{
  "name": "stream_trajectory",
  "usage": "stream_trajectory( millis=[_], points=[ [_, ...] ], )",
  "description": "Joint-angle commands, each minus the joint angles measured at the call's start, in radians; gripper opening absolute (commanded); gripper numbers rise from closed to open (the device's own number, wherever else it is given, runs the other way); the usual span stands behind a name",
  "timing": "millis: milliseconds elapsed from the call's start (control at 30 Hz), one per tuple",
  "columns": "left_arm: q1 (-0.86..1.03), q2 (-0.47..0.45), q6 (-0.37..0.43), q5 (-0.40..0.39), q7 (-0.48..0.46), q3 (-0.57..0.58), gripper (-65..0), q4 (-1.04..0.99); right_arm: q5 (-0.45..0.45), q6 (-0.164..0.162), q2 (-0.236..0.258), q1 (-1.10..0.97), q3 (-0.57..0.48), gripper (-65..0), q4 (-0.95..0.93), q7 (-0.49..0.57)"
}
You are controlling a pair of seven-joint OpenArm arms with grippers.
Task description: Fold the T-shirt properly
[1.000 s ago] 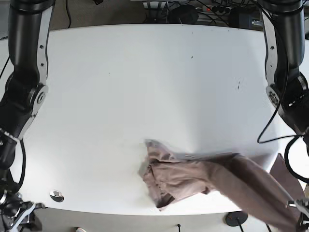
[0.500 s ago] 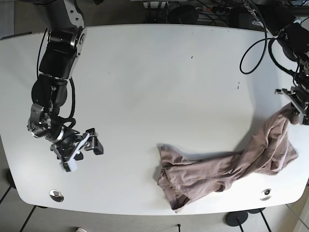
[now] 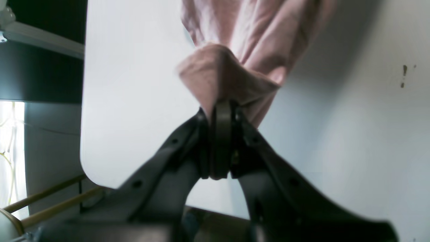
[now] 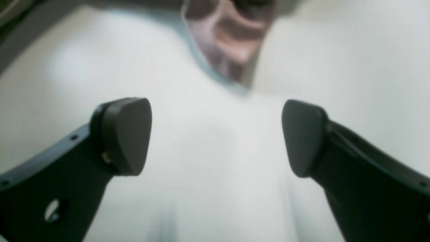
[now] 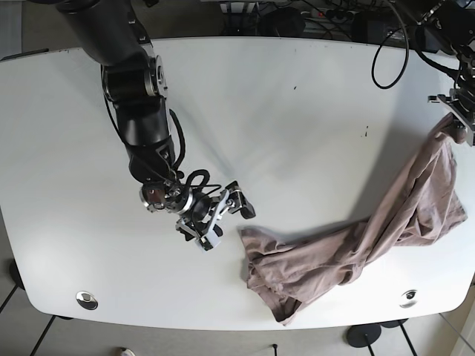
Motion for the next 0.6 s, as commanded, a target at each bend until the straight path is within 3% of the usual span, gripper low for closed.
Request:
stream_trajectory(
  millis=[33, 67, 200, 367, 533, 600],
  points=[
    [0.012, -0.021, 0.002, -0.003, -0.013, -0.011, -65.0, 0.027, -0.004, -0.056, -0.006, 0.069, -0.001, -6.2, -0.083, 0.100],
    [0.016, -0.021, 0.002, -0.003, -0.013, -0.011, -65.0, 0.035, -0.004, -0.091, -0.015, 0.086, -0.005, -6.0, -0.147, 0.169],
    [0.036, 0.007, 0.002, -0.003, -0.013, -0.012, -65.0, 0.042, -0.004, -0.158, -0.024, 0.132, -0.005, -6.0, -0.255, 0.276],
    [0.036, 0.007, 0.002, -0.002, -0.013, -0.008, -65.0, 0.038, 0.001, -0.165, -0.049, 0.127, 0.001, -6.7, -0.241, 0.278],
    [-0.007, 0.002, 0.002, -0.026, 0.129, -0.014, -23.5, 0.035, -0.002, -0.165, -0.043, 0.060, 0.001, -6.7, -0.100, 0.273],
    [-0.025, 0.002, 0.002, -0.099, 0.131, -0.008, -18.6, 0.010, -0.002, -0.163, -0.043, 0.041, 0.001, -6.7, -0.071, 0.272]
  ],
)
